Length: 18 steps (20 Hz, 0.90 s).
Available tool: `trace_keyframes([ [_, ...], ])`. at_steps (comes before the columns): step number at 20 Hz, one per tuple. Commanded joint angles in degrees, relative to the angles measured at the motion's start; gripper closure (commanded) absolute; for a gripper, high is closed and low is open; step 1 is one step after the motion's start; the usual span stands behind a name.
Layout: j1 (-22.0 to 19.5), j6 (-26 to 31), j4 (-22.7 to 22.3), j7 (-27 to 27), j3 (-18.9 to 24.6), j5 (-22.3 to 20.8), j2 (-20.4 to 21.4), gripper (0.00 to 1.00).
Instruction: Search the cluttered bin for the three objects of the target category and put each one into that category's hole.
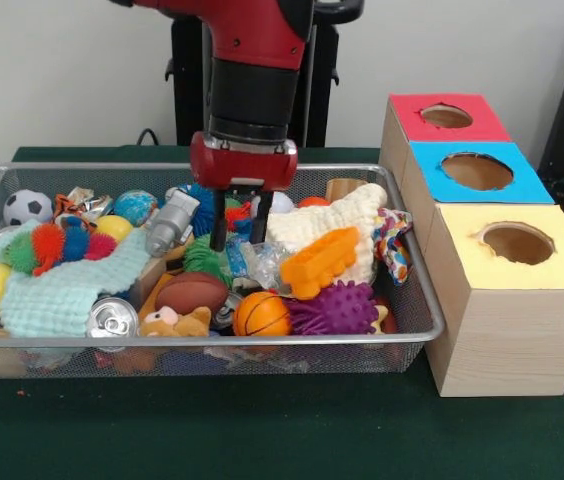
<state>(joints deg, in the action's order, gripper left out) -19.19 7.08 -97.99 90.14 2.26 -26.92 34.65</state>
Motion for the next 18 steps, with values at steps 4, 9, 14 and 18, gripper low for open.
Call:
trace_keyframes([
  [4, 3.1, 0.8, -0.8, 10.3, -3.7, 2.2, 6.4, 1.0],
  [9, 5.6, 6.8, -1.0, 10.2, -6.9, 4.0, 8.3, 1.0],
  [14, 4.5, 17.1, -3.1, 7.8, -4.4, 8.9, 10.7, 1.0],
  [18, 5.2, 24.1, -4.1, 7.9, -3.5, 12.8, 12.7, 1.0],
])
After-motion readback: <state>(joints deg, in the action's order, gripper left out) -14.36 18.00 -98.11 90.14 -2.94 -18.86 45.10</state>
